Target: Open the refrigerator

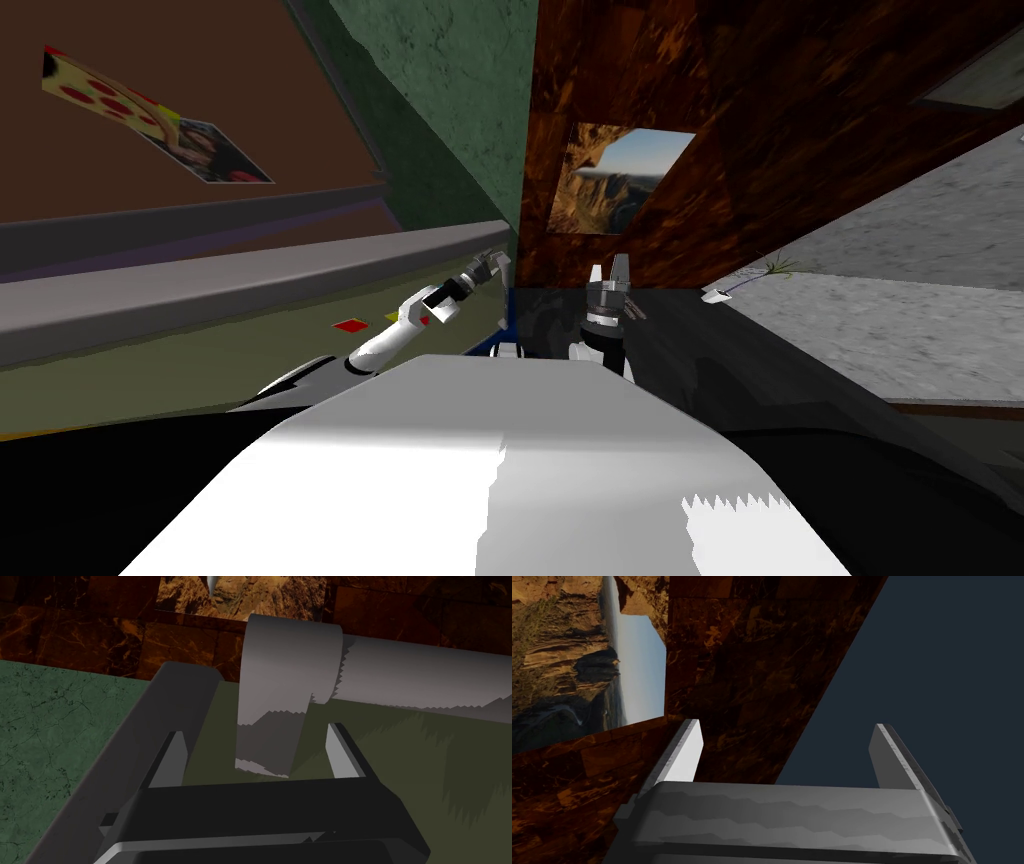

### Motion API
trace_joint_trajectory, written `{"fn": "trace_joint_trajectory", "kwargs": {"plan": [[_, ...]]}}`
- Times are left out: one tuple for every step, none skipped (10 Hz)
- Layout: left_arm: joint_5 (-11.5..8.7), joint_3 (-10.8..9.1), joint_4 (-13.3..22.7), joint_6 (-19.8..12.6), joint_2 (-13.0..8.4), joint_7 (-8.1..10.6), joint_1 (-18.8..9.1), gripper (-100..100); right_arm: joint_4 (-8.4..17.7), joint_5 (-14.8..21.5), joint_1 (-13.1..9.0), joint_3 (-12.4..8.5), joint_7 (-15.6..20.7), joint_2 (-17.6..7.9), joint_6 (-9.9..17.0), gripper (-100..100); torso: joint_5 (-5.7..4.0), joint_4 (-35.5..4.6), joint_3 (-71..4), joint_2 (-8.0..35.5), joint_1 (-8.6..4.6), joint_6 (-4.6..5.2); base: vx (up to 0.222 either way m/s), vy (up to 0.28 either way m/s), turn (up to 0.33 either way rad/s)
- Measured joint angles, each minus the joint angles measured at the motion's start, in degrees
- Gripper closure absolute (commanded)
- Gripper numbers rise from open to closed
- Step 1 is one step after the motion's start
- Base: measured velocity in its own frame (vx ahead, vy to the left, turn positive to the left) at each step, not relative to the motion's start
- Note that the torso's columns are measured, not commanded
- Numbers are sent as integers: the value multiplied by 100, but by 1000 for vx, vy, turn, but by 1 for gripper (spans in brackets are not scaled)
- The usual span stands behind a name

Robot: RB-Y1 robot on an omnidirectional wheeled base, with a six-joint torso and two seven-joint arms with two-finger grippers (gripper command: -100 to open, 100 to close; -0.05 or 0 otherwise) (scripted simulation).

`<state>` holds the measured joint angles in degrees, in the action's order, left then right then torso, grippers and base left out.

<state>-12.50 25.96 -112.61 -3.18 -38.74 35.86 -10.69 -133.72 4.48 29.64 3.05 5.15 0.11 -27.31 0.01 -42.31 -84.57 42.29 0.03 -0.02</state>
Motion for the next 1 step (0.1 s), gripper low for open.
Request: {"fn": "trace_joint_trajectory", "kwargs": {"plan": [[0, 0, -1, 0, 0, 0, 0, 0, 0, 0, 0, 0, 0, 0, 0, 0, 0, 3, -2, -4, 0, 0, 0, 0, 0]]}}
